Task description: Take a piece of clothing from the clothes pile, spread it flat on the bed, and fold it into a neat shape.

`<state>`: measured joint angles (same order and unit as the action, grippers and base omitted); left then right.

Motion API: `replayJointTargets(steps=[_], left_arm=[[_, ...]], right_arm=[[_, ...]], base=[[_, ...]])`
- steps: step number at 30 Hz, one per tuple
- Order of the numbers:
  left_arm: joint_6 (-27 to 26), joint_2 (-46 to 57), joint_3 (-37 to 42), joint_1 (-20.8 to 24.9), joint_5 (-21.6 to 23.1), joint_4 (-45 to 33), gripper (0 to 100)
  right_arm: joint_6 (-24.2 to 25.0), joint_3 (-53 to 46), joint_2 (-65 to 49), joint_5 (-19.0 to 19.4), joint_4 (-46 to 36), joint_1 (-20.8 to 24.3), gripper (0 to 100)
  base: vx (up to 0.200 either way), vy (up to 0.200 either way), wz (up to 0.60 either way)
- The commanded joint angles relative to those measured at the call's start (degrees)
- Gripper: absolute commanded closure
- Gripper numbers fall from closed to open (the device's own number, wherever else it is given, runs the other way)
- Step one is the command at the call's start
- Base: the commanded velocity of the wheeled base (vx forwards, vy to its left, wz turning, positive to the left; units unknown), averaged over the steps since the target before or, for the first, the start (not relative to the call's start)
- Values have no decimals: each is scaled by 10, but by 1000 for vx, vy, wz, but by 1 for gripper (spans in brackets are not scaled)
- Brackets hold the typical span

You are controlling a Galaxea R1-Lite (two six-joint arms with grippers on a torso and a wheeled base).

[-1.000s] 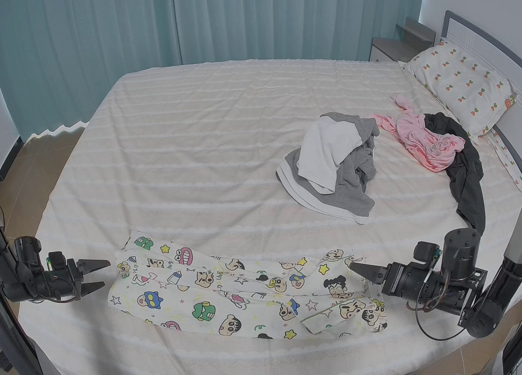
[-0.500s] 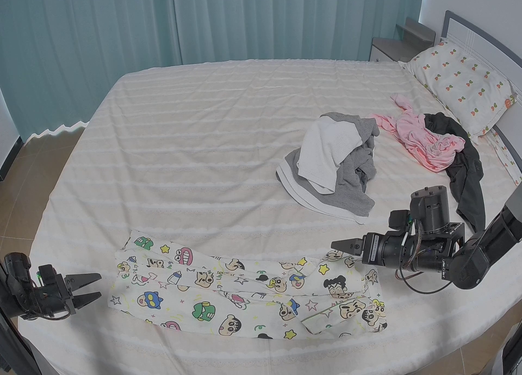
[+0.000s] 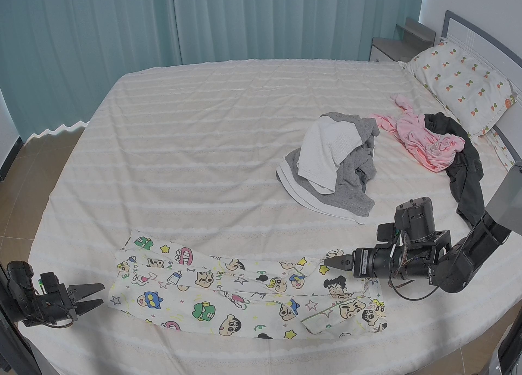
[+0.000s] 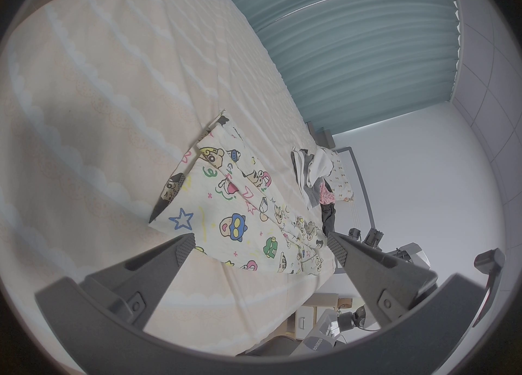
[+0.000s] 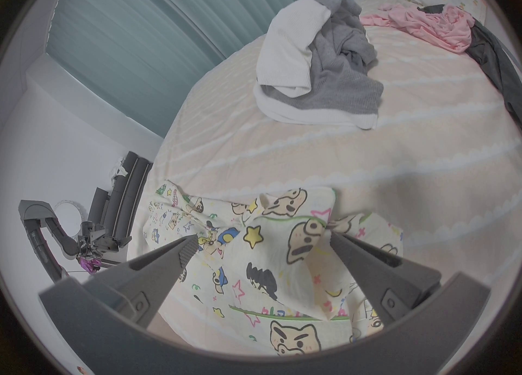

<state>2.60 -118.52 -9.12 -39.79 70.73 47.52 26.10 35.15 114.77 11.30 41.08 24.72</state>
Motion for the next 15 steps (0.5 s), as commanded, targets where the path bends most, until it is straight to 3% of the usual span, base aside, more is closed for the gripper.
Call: replayJointTargets(steps=[1,11,15], left_arm=[[0,-5,0,1,0,0,0],[0,-5,1,1,-1,0,0],[-1,-5,2,1,-1,0,0]], right_arm=[[-2,-4,19,2,0,7,100],[5,-33,26,2,14,11,100],[6,-98,5,4,85,12,100]], base=[[0,0,0],[0,0,0],[0,0,0]])
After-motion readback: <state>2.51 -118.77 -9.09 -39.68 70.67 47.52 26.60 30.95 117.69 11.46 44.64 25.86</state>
